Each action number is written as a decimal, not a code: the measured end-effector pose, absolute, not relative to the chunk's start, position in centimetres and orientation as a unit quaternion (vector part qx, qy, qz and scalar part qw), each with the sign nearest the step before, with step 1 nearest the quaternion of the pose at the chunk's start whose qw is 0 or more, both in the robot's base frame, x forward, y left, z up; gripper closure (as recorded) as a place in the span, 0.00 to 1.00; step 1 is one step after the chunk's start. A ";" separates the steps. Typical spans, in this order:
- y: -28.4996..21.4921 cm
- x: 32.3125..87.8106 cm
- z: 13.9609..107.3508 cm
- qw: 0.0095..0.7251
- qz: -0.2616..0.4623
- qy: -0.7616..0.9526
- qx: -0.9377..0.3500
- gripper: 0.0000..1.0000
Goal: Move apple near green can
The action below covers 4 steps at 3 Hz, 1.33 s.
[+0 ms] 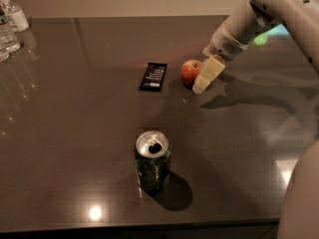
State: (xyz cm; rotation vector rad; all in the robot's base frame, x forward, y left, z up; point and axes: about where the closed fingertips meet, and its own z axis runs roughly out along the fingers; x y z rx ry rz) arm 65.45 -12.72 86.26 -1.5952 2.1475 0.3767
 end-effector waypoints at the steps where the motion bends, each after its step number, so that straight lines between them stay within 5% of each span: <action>1: -12.2 66.1 85.5 0.215 0.144 0.775 -0.576 0.00; 4: -10.6 65.3 86.2 0.228 0.161 0.764 -0.581 0.65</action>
Offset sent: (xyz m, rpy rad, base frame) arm 0.0112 0.0130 -0.0038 0.0231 0.0119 0.0043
